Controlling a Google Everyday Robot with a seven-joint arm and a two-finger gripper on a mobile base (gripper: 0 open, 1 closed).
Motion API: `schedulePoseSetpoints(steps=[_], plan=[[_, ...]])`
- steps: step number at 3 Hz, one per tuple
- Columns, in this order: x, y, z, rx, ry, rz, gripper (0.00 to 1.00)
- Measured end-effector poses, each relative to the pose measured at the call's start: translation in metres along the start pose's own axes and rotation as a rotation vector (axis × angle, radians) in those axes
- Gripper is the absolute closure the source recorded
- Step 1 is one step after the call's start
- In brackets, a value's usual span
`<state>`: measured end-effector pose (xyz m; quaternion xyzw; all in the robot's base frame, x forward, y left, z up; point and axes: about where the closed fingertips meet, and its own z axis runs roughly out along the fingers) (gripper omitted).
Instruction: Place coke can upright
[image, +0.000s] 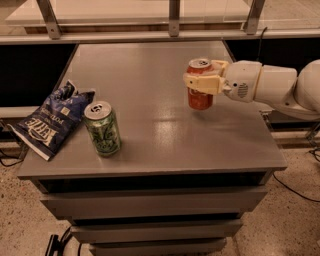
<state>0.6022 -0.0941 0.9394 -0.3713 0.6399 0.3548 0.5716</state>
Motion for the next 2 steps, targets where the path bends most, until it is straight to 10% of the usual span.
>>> schedulePoseSetpoints(steps=[2], plan=[[0.0107, 0.0053, -0.0022, -0.014, 0.038, 0.015, 0.60]])
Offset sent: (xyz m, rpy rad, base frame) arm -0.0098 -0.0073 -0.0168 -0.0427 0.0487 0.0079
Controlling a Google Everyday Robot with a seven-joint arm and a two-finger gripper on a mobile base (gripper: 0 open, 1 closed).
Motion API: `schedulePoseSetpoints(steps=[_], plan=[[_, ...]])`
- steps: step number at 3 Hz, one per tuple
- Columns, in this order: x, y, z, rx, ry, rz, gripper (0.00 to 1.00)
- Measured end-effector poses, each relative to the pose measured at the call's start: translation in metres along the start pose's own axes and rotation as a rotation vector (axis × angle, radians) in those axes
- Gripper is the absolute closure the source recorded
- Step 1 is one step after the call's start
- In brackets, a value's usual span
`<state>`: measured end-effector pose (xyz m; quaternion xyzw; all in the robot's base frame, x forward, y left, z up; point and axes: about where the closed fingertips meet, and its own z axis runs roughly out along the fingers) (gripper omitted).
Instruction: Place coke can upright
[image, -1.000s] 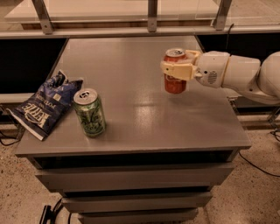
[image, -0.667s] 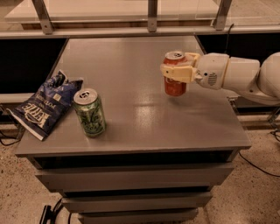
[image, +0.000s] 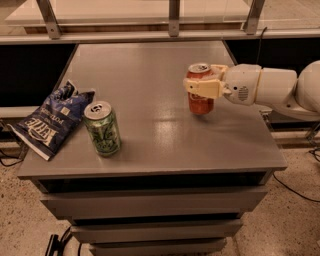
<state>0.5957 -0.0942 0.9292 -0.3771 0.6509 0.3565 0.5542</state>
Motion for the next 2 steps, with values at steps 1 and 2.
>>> schedulePoseSetpoints(steps=[1, 2], plan=[[0.006, 0.002, -0.003, 0.001, 0.019, 0.003, 0.36], [0.016, 0.004, -0.007, 0.004, 0.042, 0.013, 0.13]])
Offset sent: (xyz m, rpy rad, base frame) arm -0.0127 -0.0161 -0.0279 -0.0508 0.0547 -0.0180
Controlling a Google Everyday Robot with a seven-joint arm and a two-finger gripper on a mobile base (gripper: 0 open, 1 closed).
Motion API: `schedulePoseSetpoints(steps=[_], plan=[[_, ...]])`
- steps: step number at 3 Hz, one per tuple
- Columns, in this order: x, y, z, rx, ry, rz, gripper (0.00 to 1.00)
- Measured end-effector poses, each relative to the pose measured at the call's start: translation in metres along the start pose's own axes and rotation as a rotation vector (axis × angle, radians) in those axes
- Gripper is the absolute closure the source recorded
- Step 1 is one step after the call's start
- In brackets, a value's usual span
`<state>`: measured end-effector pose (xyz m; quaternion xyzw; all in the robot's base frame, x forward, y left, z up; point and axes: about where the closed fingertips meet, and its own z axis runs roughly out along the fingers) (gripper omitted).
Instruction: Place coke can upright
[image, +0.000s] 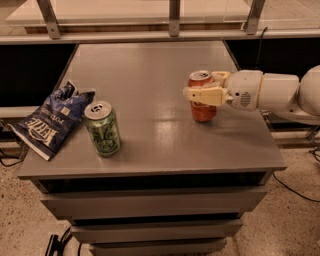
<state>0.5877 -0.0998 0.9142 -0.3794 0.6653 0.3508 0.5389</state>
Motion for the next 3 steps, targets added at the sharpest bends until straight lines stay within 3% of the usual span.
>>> schedulePoseSetpoints(steps=[1, 3], plan=[[0.0101, -0.0010, -0.0017, 0.004, 0.018, 0.006, 0.00], [0.0180, -0.0049, -0.0057, 0.010, 0.052, -0.004, 0.00]])
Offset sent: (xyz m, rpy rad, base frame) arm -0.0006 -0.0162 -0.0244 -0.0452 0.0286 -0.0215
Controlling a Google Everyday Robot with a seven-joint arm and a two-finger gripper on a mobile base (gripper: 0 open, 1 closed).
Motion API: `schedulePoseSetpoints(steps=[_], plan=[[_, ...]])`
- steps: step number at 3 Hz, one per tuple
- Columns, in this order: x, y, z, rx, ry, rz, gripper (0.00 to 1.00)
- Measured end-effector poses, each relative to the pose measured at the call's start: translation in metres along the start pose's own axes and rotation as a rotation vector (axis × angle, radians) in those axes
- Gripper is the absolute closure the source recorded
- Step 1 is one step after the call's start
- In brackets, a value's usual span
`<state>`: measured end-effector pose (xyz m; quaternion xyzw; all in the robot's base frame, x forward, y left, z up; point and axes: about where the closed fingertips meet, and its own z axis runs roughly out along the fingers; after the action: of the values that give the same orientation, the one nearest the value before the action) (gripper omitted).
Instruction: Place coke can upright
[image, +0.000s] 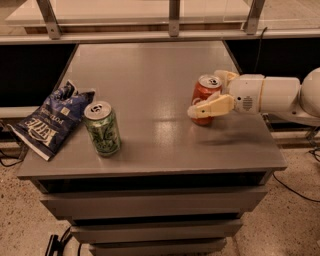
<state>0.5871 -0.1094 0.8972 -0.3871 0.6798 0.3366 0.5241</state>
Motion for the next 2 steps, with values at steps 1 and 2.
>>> schedulePoseSetpoints(steps=[1, 2], plan=[[0.000, -0.002, -0.006, -0.006, 0.031, -0.015, 0.00], [-0.002, -0.006, -0.033, -0.010, 0.084, -0.025, 0.00]])
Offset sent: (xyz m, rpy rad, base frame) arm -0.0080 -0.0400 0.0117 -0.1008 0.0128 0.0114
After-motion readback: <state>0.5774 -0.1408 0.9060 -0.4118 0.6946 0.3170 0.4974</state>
